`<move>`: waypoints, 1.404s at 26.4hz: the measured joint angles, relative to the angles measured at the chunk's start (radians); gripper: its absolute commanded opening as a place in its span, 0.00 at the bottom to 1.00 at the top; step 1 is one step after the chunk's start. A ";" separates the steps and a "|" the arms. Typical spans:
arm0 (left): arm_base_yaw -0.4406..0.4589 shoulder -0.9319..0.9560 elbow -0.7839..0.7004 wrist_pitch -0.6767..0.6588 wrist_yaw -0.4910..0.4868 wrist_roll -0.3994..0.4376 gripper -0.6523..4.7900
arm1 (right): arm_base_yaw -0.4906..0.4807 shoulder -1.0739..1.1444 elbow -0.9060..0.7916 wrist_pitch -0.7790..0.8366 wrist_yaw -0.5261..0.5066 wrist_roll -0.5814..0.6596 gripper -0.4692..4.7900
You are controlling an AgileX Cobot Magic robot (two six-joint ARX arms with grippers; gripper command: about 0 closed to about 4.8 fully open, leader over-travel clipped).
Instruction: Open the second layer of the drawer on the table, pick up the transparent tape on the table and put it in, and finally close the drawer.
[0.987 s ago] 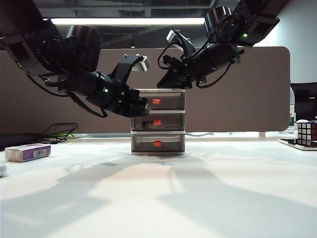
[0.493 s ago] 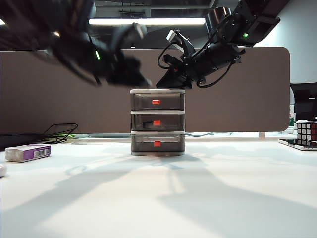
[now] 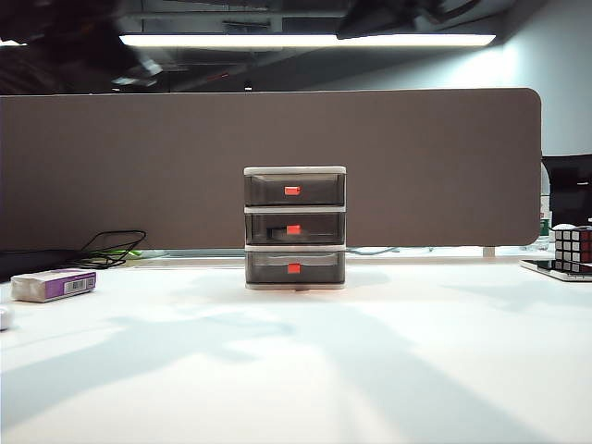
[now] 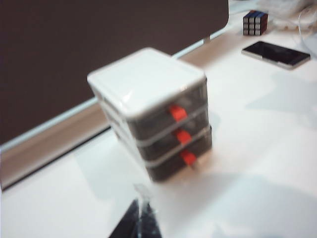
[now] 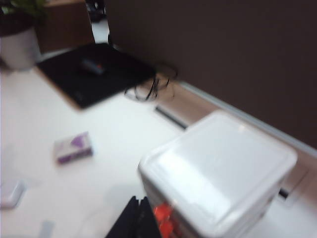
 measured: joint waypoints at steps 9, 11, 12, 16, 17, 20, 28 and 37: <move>0.000 -0.395 -0.286 0.053 -0.047 -0.146 0.11 | 0.017 -0.479 -0.562 0.098 0.157 0.013 0.08; 0.001 -0.454 -0.318 0.055 -0.052 -0.176 0.11 | 0.018 -0.537 -0.658 0.099 0.172 0.032 0.08; 0.001 -0.489 -0.336 0.057 -0.057 -0.185 0.11 | 0.018 -0.570 -0.708 0.099 0.176 0.040 0.08; 0.001 -0.614 -0.401 0.055 -0.061 -0.251 0.11 | 0.018 -0.685 -0.855 0.114 0.209 0.050 0.08; 0.001 -0.643 -0.413 0.055 -0.062 -0.261 0.11 | 0.019 -0.710 -0.886 0.114 0.221 0.052 0.08; 0.001 -0.745 -0.472 0.024 -0.063 -0.296 0.11 | 0.018 -0.798 -0.987 0.110 0.266 0.089 0.08; 0.001 -0.985 -0.543 -0.139 -0.147 -0.343 0.11 | 0.019 -1.088 -1.191 0.147 0.344 0.148 0.08; 0.001 -0.980 -0.598 -0.159 -0.177 -0.347 0.11 | 0.025 -1.283 -1.300 0.139 0.393 0.156 0.08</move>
